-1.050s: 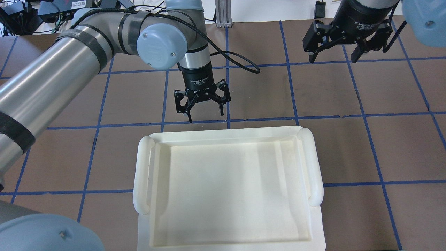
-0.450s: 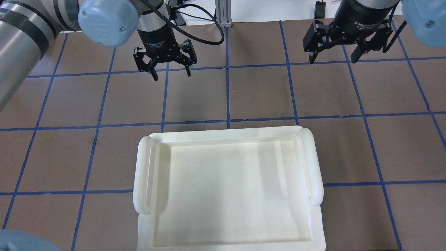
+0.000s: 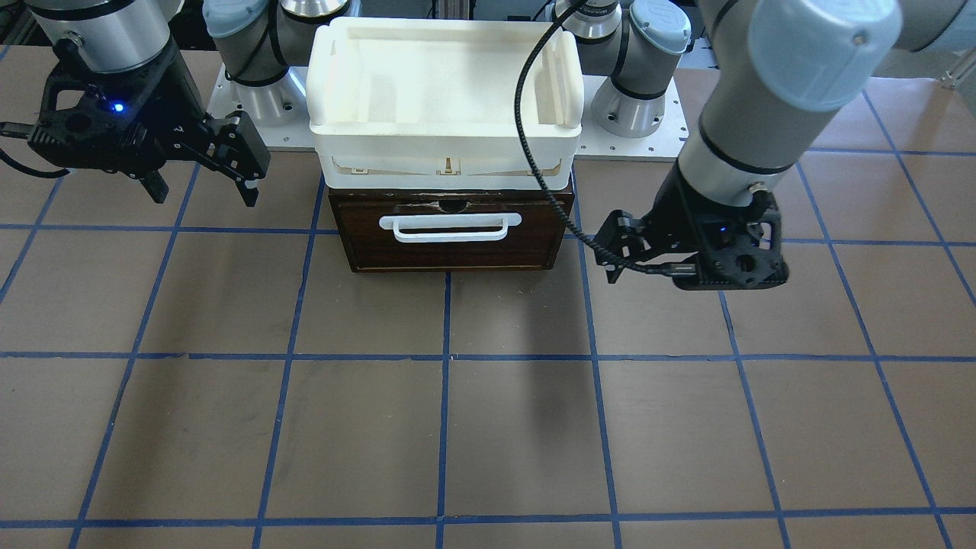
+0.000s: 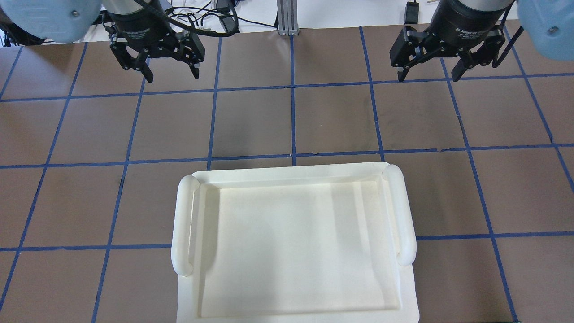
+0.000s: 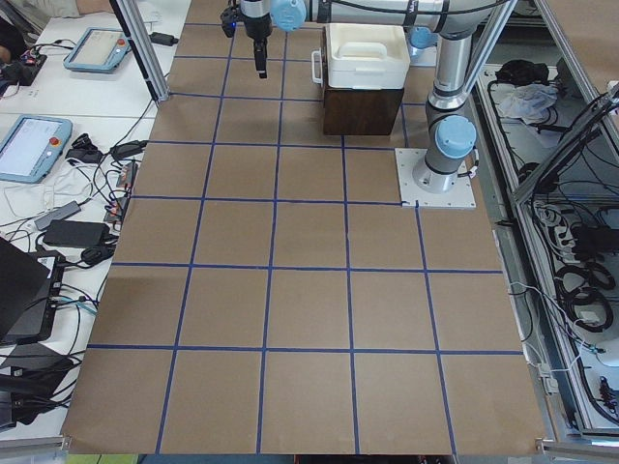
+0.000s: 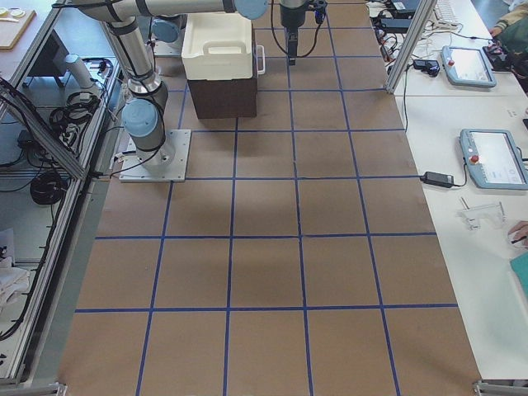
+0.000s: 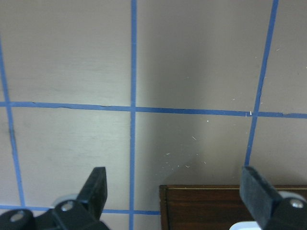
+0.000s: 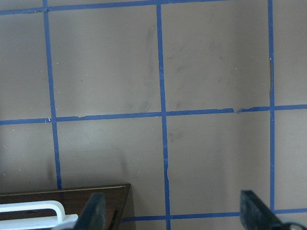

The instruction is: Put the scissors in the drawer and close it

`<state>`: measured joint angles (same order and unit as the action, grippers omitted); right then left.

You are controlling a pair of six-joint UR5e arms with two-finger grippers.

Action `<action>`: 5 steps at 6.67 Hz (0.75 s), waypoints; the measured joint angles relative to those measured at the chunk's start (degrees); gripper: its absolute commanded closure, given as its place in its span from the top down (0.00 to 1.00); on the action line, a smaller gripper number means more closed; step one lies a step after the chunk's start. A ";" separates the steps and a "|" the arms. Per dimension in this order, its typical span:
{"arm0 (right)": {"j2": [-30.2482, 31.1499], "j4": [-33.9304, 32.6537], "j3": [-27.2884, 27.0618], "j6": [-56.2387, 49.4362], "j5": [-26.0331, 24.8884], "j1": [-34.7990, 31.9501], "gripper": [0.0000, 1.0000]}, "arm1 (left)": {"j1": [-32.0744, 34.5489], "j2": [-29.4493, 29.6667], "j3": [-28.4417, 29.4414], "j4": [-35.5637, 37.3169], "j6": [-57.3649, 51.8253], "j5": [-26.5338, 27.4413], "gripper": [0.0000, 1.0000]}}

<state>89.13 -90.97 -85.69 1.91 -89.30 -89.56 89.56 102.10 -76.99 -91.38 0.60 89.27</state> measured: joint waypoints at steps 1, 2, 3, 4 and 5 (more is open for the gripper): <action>0.00 0.00 0.00 -0.02 0.00 0.00 1.00 | -2.58 -1.24 -0.43 -0.57 -5.13 0.12 1.00; -0.01 0.00 0.00 0.00 0.00 0.00 1.00 | -4.13 -2.42 -1.23 -1.10 -8.49 0.31 1.00; -0.01 0.00 0.00 0.02 0.00 0.00 1.00 | -4.62 -3.71 -2.25 -1.74 -9.61 0.34 1.00; -0.01 0.00 0.00 0.02 0.00 0.00 1.00 | -4.72 -5.27 -3.52 -2.33 -9.86 0.36 1.00; -0.01 0.00 0.00 0.02 0.00 0.00 1.00 | -4.73 -6.66 -4.27 -2.56 -9.86 0.48 1.00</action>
<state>89.12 -90.97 -85.69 1.93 -89.30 -89.56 84.83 95.44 -81.25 -93.94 -9.26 89.75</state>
